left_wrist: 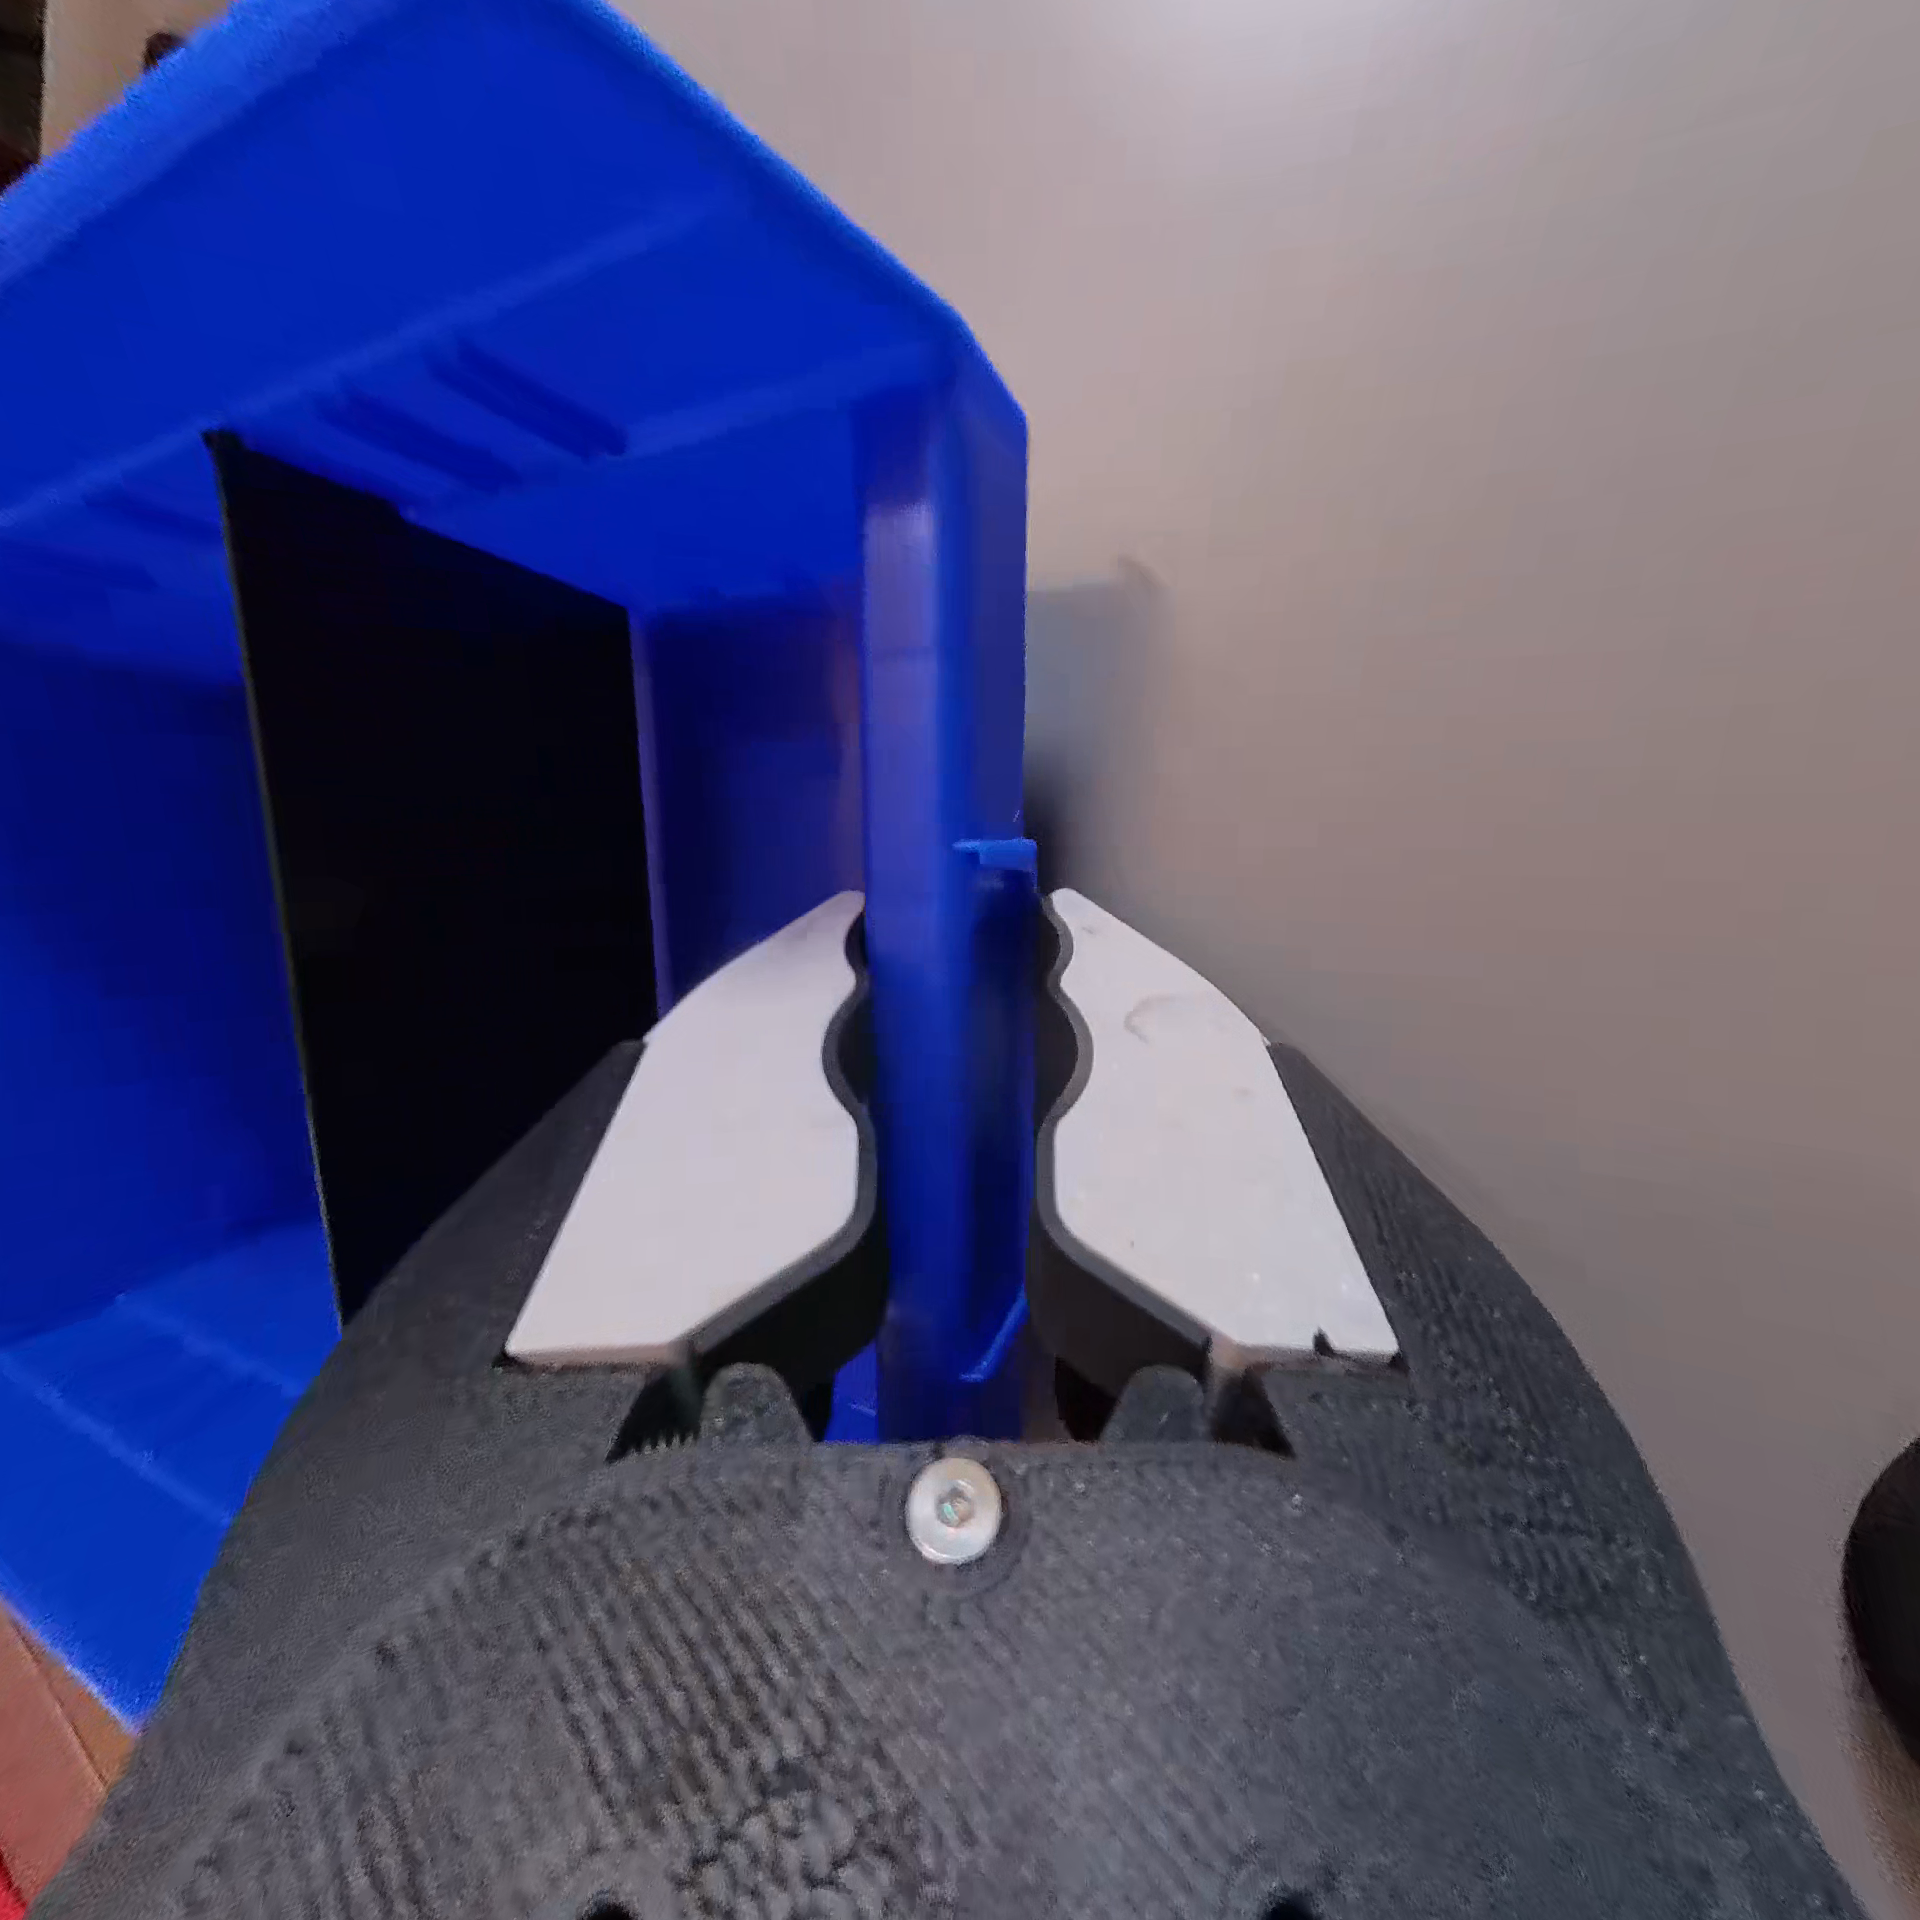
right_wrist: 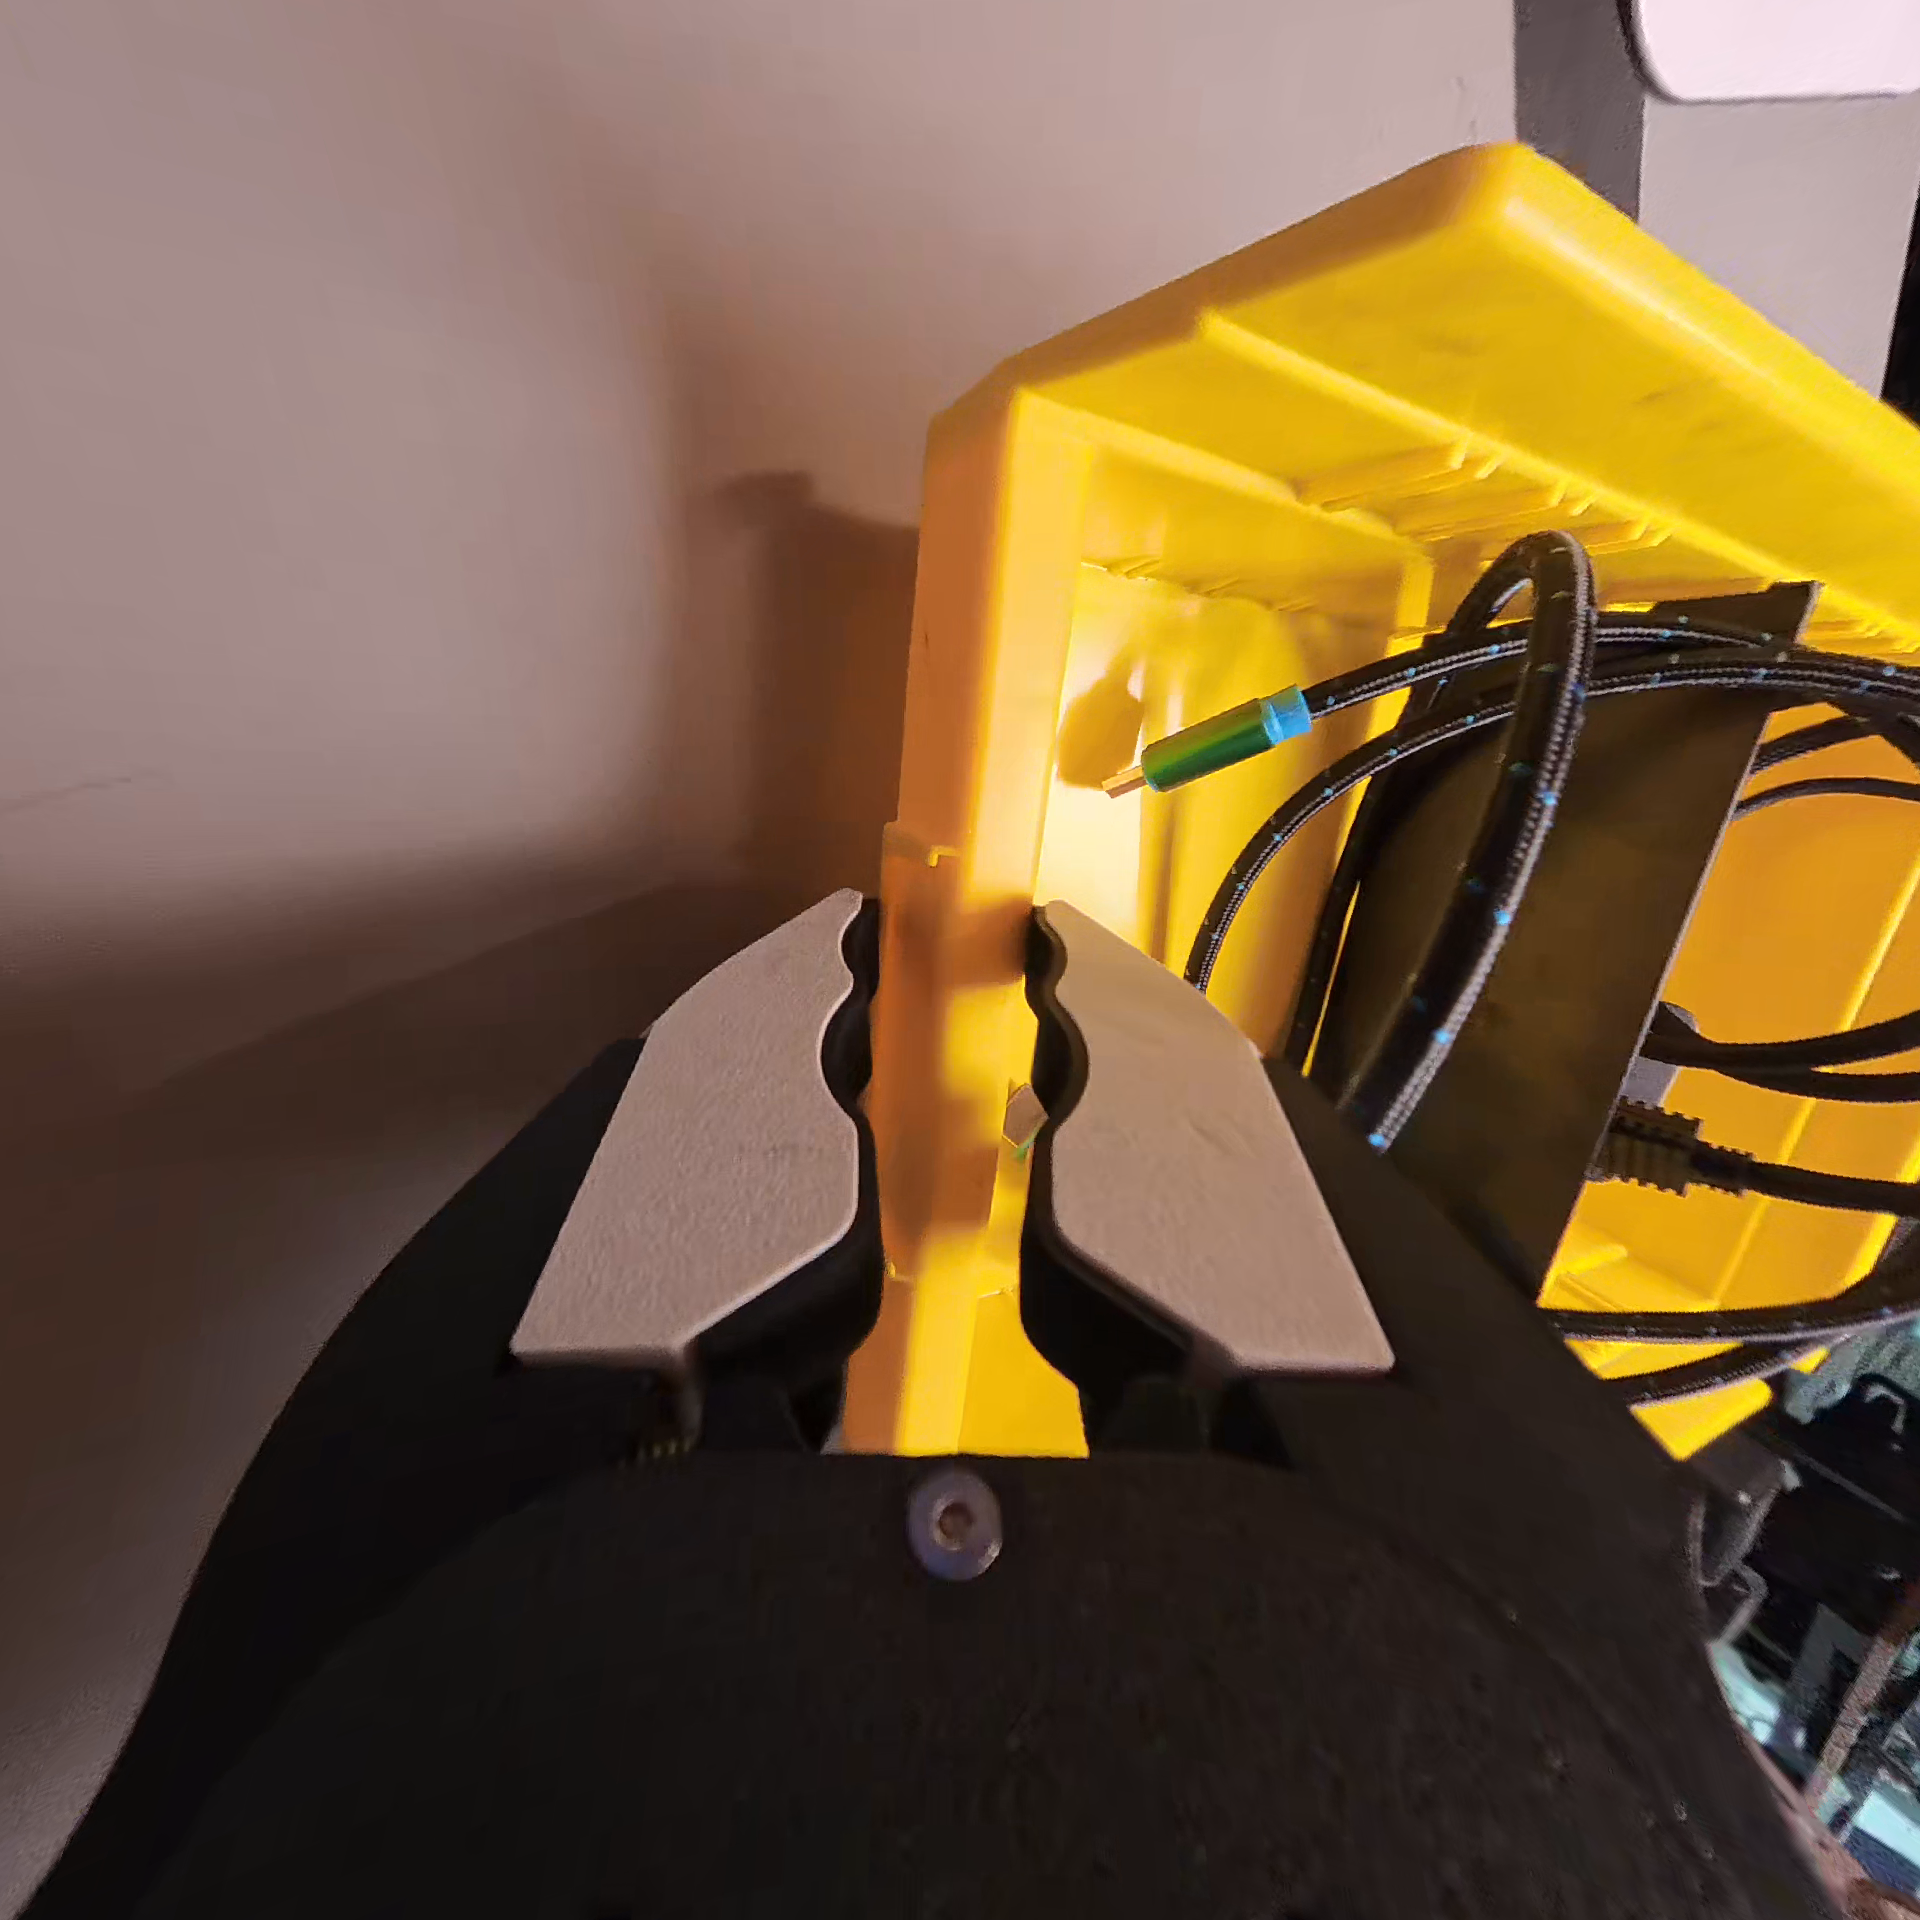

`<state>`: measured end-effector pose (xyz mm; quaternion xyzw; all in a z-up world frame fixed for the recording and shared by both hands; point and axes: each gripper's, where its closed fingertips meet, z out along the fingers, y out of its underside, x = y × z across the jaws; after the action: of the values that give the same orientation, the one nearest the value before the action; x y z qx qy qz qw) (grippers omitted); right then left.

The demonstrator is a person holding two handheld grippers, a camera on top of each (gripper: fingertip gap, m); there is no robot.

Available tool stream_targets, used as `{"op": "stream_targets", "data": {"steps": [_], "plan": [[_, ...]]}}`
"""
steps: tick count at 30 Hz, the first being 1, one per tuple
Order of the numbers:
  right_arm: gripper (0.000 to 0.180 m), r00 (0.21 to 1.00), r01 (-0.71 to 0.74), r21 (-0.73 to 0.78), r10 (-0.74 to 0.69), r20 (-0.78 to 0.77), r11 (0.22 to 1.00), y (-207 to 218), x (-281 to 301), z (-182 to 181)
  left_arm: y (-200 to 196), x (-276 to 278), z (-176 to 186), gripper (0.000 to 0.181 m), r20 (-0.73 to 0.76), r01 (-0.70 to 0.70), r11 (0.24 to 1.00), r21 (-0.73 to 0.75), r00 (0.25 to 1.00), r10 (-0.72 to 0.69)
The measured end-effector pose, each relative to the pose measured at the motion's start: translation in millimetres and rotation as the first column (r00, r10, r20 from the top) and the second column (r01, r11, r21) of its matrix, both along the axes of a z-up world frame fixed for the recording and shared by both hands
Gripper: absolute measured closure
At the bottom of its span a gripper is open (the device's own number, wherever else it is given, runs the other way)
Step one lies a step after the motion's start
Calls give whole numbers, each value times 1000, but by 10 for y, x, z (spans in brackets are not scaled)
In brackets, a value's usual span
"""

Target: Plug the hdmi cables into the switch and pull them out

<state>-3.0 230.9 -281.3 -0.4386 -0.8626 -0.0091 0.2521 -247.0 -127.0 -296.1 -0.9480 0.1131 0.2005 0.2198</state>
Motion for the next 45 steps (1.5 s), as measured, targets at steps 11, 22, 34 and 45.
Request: {"op": "stream_targets", "data": {"steps": [11, 22, 34, 45], "plan": [[151, 958, -269, 58, 274, -89, 961, -1223, 571, 46, 977, 826, 14, 151, -18, 328, 944, 37, 945, -327], [147, 609, 177, -550, -530, -590, 816, -723, 1586, 979, 1276, 2012, 808, 140, 320, 122, 799, 588, 873, -368], [143, 394, 394, -676, -779, -487, 622, -79, 1430, 362, 2058, 2527, 527, 121, 571, -225, 779, 585, 796, -199], [149, 384, 336, -721, -787, -483, 607, 179, 1368, 407, 1987, 3039, 720, 104, 653, -148, 775, 614, 647, -393]]}}
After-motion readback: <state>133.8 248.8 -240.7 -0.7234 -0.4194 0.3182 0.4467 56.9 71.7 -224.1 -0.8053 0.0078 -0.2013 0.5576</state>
